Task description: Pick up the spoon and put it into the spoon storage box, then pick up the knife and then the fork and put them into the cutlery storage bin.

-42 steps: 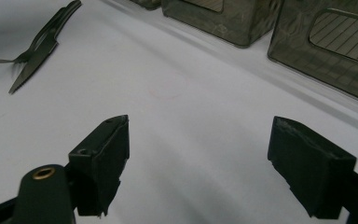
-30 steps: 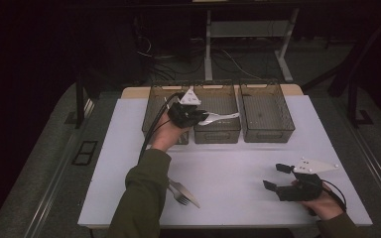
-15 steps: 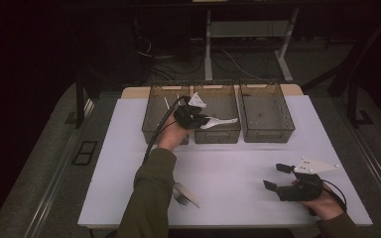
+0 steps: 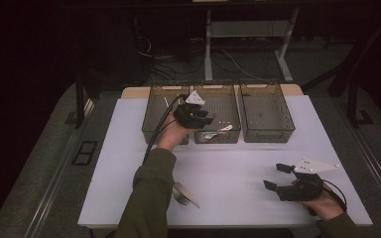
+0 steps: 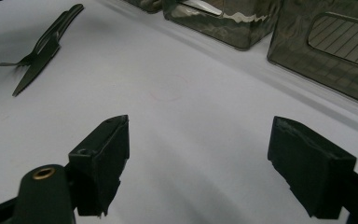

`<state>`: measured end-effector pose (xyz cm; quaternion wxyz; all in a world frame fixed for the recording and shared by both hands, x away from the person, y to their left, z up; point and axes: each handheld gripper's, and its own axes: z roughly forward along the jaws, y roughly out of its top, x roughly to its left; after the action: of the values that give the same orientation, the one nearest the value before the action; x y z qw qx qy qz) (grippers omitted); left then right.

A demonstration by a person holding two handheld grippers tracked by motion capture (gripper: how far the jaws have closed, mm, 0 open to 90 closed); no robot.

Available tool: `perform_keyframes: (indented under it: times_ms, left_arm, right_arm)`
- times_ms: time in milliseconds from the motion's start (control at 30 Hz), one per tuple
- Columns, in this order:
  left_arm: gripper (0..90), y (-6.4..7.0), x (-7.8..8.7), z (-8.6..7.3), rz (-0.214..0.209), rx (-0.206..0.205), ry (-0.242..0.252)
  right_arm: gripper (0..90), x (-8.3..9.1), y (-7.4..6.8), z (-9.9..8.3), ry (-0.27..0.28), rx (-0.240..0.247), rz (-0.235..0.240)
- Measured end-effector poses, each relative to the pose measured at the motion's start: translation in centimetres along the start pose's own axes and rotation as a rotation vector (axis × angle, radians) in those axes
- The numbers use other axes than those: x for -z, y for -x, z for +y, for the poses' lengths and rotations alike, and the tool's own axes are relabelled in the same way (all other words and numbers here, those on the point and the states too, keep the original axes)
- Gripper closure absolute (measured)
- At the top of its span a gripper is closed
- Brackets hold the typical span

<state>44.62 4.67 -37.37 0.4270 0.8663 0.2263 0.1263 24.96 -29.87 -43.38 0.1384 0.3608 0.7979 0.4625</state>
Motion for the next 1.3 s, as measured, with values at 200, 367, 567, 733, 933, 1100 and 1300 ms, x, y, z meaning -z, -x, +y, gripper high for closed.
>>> perform_keyframes:
  times_ms: [200, 367, 567, 733, 933, 1100, 1300]
  left_arm:
    - [48.3, 0.4, 1.1, 0.4, -0.028, 0.025, 0.044]
    - [40.6, 1.1, 2.3, 0.5, -0.053, 0.033, 0.066]
    - [34.6, 2.0, 3.8, -0.6, -0.071, 0.059, 0.072]
    - [35.5, 3.2, 5.4, -2.0, -0.090, 0.059, 0.078]
    - [45.5, 4.8, 6.8, -4.5, -0.105, 0.060, 0.068]
    - [56.8, 5.7, 8.0, -6.5, -0.092, 0.059, 0.055]
    - [79.5, 6.6, 9.9, -8.6, -0.093, 0.049, 0.029]
  right_arm:
    - [20.5, 0.0, 0.0, 0.0, 0.000, -0.001, 0.001]
    - [20.5, 0.0, 0.0, 0.0, 0.000, -0.003, 0.000]
    - [20.6, 0.0, 0.1, 0.0, 0.004, -0.006, -0.004]
    - [20.5, -0.1, 0.1, 0.0, -0.003, -0.006, -0.004]
    - [20.5, 0.0, 0.1, 0.0, 0.001, -0.008, -0.010]
    - [20.5, -0.1, 0.0, 0.0, -0.002, -0.009, -0.006]
    - [20.5, -0.1, 0.1, 0.0, -0.002, -0.012, -0.007]
